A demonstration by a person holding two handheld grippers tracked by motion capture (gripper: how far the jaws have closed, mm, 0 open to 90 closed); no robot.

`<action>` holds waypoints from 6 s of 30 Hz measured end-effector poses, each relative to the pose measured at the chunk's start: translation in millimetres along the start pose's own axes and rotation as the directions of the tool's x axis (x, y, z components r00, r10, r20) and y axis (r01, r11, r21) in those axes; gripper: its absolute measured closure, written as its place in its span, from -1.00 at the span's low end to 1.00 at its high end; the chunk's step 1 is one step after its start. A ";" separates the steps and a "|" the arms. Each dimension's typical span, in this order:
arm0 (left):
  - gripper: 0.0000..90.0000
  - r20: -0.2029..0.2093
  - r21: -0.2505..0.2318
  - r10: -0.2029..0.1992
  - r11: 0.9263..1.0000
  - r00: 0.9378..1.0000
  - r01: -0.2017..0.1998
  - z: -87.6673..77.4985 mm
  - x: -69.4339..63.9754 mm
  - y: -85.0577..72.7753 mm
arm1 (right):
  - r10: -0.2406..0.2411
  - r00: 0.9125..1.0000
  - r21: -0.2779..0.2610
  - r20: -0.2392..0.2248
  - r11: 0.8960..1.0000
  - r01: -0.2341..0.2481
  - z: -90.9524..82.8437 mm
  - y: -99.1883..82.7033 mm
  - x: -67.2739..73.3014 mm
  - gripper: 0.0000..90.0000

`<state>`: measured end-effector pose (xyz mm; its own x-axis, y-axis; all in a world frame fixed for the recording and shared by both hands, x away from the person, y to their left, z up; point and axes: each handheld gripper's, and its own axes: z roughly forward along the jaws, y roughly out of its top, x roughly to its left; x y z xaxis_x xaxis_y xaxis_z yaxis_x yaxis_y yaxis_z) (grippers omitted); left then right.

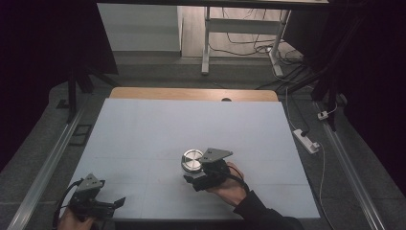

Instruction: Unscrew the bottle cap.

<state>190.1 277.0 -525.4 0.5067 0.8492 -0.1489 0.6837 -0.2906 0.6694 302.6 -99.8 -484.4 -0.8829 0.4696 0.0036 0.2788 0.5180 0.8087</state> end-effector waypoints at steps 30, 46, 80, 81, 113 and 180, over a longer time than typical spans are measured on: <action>-1.00 0.193 -0.066 0.132 0.990 0.972 -0.121 8.4 -10.3 26.2 | -0.005 1.000 -0.014 -0.012 1.000 0.005 -3.6 0.3 -0.5 -0.68; -1.00 0.273 -0.103 0.222 0.974 0.936 -0.201 23.7 -29.0 73.1 | -0.026 0.999 -0.019 -0.027 1.000 0.025 -4.3 0.7 1.5 -0.68; -0.95 0.528 -0.270 0.579 0.808 0.621 -0.523 73.9 -80.7 176.1 | -0.086 0.985 -0.011 -0.147 0.996 0.085 1.2 -1.4 10.2 -0.68; -0.94 0.531 -0.268 0.583 0.804 0.616 -0.530 75.2 -82.8 177.3 | -0.084 0.985 -0.012 -0.153 0.996 0.084 1.4 -1.4 11.2 -0.68; -0.81 0.337 -0.111 0.422 0.906 0.842 -0.409 82.4 -116.7 186.0 | -0.003 0.999 0.015 -0.048 1.000 0.004 3.1 -3.3 -1.0 -0.68; -0.59 0.426 -0.153 0.577 0.805 0.697 -0.573 70.7 -105.4 183.0 | -0.077 0.982 -0.015 -0.171 0.997 0.075 1.0 -0.8 11.9 -0.68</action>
<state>299.0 103.1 -438.6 0.9714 0.2359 -0.0276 0.1795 -0.6529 0.7359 292.2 -93.9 -485.6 -0.9533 0.2990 0.0422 0.2057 0.5410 0.8155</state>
